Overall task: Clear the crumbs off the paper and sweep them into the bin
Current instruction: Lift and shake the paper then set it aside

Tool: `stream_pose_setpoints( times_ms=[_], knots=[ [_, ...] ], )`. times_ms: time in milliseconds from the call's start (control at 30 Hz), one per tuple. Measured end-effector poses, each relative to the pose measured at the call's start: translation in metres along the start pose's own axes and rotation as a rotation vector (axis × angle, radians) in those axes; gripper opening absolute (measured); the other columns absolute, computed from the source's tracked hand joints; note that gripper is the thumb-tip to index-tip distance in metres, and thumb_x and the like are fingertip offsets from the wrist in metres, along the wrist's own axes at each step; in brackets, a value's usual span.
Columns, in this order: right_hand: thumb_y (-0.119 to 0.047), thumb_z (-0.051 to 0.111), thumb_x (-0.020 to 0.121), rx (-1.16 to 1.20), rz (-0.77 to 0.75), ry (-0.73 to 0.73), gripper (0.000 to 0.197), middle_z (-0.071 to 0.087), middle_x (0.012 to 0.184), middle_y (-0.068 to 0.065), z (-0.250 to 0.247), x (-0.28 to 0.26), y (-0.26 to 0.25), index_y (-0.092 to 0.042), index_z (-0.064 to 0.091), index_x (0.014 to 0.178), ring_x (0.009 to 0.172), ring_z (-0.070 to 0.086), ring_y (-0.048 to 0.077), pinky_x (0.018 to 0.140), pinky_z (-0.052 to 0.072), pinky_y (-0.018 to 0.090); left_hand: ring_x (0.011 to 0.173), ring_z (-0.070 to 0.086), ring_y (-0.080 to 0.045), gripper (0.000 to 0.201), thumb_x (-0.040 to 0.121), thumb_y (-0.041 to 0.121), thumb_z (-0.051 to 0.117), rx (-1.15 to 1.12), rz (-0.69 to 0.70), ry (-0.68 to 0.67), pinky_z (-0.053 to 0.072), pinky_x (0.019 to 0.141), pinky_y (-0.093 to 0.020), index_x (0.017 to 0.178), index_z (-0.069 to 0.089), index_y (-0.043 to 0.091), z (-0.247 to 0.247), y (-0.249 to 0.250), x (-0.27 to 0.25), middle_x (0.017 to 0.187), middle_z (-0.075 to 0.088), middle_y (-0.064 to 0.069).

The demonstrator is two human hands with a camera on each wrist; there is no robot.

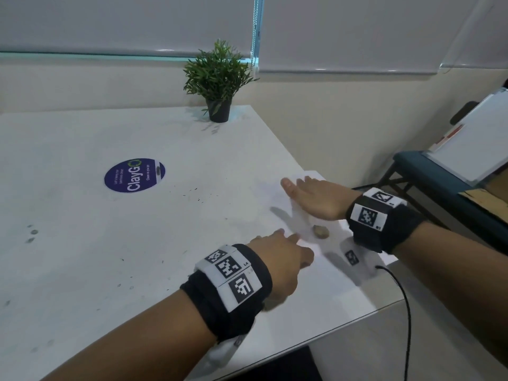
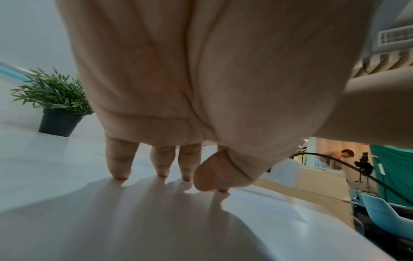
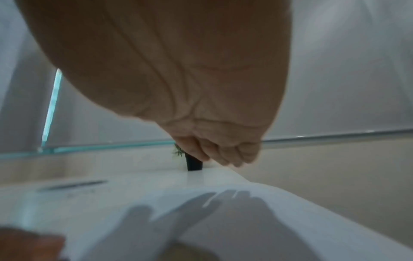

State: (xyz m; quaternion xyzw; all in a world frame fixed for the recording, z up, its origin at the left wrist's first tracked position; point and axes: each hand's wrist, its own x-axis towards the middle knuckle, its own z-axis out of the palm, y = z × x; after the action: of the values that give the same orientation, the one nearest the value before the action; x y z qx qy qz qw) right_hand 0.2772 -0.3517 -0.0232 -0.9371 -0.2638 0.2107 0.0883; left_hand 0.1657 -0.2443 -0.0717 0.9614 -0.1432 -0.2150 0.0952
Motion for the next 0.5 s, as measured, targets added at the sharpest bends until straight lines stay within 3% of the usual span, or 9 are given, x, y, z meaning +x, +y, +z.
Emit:
stream_pose_setpoints(
  times_ms=[33,100,167,200,267,333,400,433,500],
  knots=[
    [-0.08,-0.002,0.088,-0.054,-0.007,-0.073,0.1,0.066,0.121,0.015,0.005,-0.002,-0.002,-0.009,0.065,0.11,0.127,0.053,0.03,0.111,0.032,0.041,0.145,0.028,-0.033,0.035,0.095,0.005,0.044,0.003,-0.004,-0.004,0.039,0.106,-0.049,0.121,0.051,0.026,0.0,0.001,0.0,0.161,0.027,-0.009],
    [-0.082,-0.003,0.086,-0.015,-0.11,-0.202,0.109,0.062,0.137,0.012,0.016,-0.014,-0.012,-0.005,0.062,0.129,0.134,0.051,0.025,0.112,0.032,0.036,0.139,0.038,-0.034,0.044,0.093,0.007,0.049,-0.007,-0.035,-0.024,0.043,0.104,-0.048,0.13,0.049,0.029,-0.001,0.0,0.001,0.159,0.03,-0.007],
    [-0.085,-0.003,0.08,0.146,-0.167,-0.123,0.115,0.064,0.137,0.005,0.014,-0.021,-0.016,-0.006,0.059,0.136,0.111,0.064,0.019,0.093,0.043,0.025,0.151,0.022,-0.034,0.056,0.094,0.006,0.048,0.03,-0.02,-0.07,0.034,0.115,-0.052,0.144,0.042,0.029,-0.004,0.001,-0.001,0.168,0.015,-0.006],
    [-0.083,-0.003,0.082,0.193,-0.153,-0.018,0.112,0.067,0.131,0.005,0.01,-0.017,-0.013,-0.007,0.063,0.132,0.099,0.066,0.017,0.085,0.044,0.026,0.153,0.014,-0.032,0.053,0.094,0.004,0.047,0.054,0.001,-0.071,0.03,0.117,-0.054,0.143,0.042,0.025,-0.007,0.002,-0.003,0.169,0.01,-0.007],
    [-0.078,-0.003,0.09,0.091,-0.076,0.088,0.104,0.07,0.105,0.012,0.008,-0.013,-0.006,-0.001,0.065,0.107,0.091,0.064,0.025,0.083,0.044,0.037,0.151,0.018,-0.032,0.046,0.093,0.004,0.048,0.083,0.023,-0.053,0.035,0.112,-0.055,0.135,0.046,0.022,-0.008,0.004,-0.005,0.165,0.019,-0.01],
    [-0.075,-0.001,0.091,-0.002,-0.089,-0.052,0.102,0.07,0.114,0.013,0.015,-0.016,-0.005,-0.003,0.067,0.113,0.108,0.063,0.027,0.1,0.042,0.04,0.146,0.028,-0.033,0.048,0.092,0.006,0.053,0.085,0.007,-0.045,0.04,0.108,-0.054,0.136,0.046,0.026,-0.007,0.004,-0.004,0.159,0.027,-0.009],
    [-0.078,0.003,0.087,0.173,-0.149,-0.152,0.097,0.065,0.137,-0.004,0.02,-0.025,-0.004,-0.019,0.066,0.133,0.126,0.057,0.014,0.112,0.035,0.033,0.151,0.02,-0.034,0.06,0.093,0.007,0.054,0.074,-0.025,-0.086,0.034,0.114,-0.053,0.147,0.039,0.03,-0.008,0.005,-0.004,0.166,0.016,-0.006],
    [-0.081,0.003,0.086,0.287,-0.151,-0.12,0.097,0.061,0.143,-0.008,0.016,-0.027,-0.004,-0.025,0.062,0.139,0.129,0.055,0.01,0.11,0.035,0.03,0.154,0.011,-0.033,0.062,0.095,0.007,0.052,0.081,-0.029,-0.101,0.029,0.118,-0.054,0.15,0.036,0.03,-0.009,0.005,-0.005,0.169,0.007,-0.005],
    [-0.085,0.0,0.086,0.315,-0.104,0.091,0.104,0.068,0.132,0.004,0.005,-0.023,0.0,-0.02,0.068,0.13,0.12,0.062,0.023,0.097,0.042,0.032,0.155,0.005,-0.03,0.055,0.096,0.008,0.049,0.093,-0.003,-0.081,0.026,0.118,-0.056,0.147,0.038,0.027,-0.011,0.007,-0.008,0.169,0.004,-0.007]
  ],
)
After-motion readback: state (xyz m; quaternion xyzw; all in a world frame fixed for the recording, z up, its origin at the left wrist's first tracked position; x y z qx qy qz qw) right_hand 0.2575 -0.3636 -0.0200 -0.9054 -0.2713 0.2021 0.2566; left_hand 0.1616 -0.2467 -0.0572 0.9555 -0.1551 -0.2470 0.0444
